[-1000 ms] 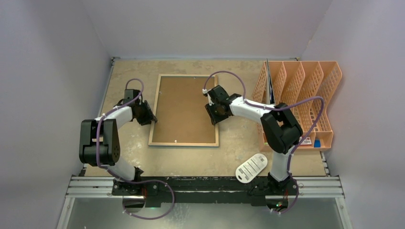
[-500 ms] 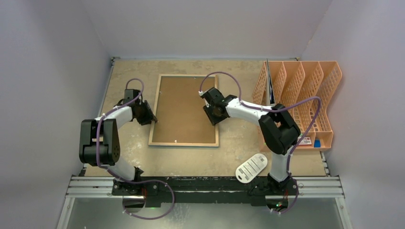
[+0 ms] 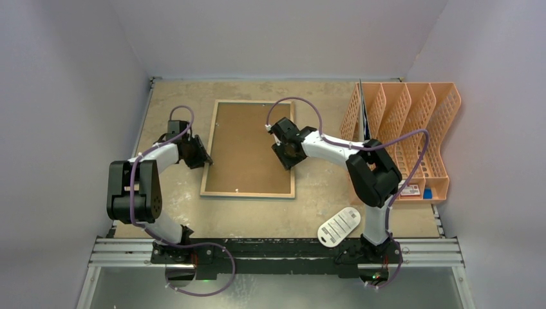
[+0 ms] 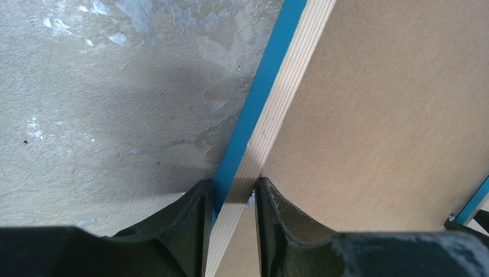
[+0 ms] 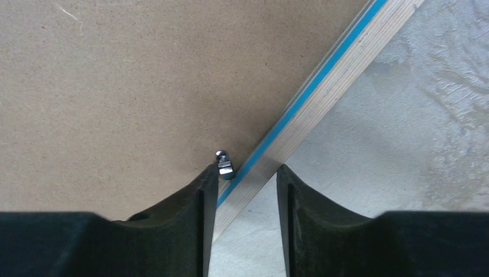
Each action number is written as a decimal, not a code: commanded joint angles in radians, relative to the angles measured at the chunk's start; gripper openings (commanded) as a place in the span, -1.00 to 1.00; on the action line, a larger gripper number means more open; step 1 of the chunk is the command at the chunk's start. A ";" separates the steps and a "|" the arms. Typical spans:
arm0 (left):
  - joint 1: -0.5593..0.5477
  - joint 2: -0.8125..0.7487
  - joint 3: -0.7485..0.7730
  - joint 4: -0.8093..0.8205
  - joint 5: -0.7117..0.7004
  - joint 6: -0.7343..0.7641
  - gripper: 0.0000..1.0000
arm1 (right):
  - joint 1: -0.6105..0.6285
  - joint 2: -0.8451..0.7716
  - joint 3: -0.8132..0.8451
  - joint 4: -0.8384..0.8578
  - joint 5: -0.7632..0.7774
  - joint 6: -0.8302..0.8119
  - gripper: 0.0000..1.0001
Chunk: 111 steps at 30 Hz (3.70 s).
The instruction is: Put the photo into the frame
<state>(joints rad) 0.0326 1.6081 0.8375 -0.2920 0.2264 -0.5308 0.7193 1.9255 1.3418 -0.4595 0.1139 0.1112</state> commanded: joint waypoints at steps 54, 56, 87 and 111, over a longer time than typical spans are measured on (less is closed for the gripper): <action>-0.033 0.020 0.036 -0.066 0.047 0.002 0.11 | 0.014 -0.112 0.033 0.051 0.157 0.206 -0.09; -0.033 0.017 0.038 -0.072 0.042 0.007 0.11 | -0.019 -0.119 0.020 0.035 0.194 0.241 -0.01; -0.033 0.026 0.005 -0.011 0.199 0.037 0.05 | -0.119 -0.080 -0.076 0.113 -0.006 0.263 -0.38; -0.033 0.056 0.017 -0.007 0.198 0.043 0.03 | -0.118 -0.011 -0.085 0.127 -0.040 0.196 -0.35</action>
<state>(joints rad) 0.0055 1.6325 0.8509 -0.3000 0.4088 -0.5041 0.5831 1.8740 1.2675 -0.3946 0.1390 0.3130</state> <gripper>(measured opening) 0.517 0.322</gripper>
